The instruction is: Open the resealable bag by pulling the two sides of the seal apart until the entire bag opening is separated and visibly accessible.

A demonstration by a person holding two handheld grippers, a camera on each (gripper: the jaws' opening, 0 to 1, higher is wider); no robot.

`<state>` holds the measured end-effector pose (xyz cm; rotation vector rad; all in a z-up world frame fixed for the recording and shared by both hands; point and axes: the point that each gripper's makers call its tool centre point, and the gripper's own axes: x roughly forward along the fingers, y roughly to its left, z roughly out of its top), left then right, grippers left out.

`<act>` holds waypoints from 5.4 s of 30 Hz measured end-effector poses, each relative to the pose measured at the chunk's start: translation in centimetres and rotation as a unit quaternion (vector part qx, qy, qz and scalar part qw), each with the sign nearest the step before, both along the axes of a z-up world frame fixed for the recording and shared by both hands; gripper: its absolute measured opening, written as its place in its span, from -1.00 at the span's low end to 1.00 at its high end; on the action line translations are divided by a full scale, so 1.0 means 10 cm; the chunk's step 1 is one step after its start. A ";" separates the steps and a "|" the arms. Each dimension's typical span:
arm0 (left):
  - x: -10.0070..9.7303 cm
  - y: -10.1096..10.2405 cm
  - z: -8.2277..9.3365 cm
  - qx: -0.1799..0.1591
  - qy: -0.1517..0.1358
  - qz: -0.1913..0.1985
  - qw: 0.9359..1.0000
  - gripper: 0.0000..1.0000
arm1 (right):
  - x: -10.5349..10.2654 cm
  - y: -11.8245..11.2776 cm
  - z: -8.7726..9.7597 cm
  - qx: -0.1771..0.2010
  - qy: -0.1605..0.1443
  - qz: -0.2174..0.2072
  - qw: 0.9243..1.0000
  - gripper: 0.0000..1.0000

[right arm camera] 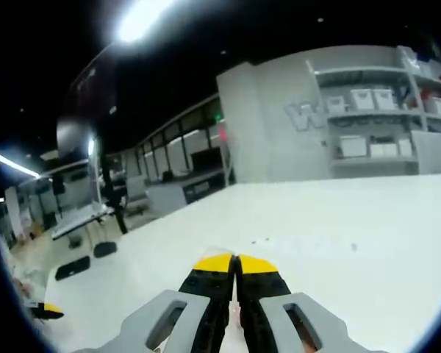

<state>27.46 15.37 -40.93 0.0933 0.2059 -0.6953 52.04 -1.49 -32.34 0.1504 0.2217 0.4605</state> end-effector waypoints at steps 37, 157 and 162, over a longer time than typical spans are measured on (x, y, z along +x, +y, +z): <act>0.09 -0.01 -0.04 0.011 0.008 0.006 1.000 0.92 | 0.58 -0.09 0.03 -0.020 0.000 -0.018 1.000 -1.00; -0.03 0.02 -0.03 0.025 -0.005 0.012 1.000 0.92 | 0.36 0.60 -0.91 -0.171 -0.012 0.063 0.983 -0.44; -0.04 0.03 -0.04 0.025 -0.005 0.015 1.000 0.92 | 0.35 0.59 -0.91 -0.173 -0.016 0.060 0.983 -0.40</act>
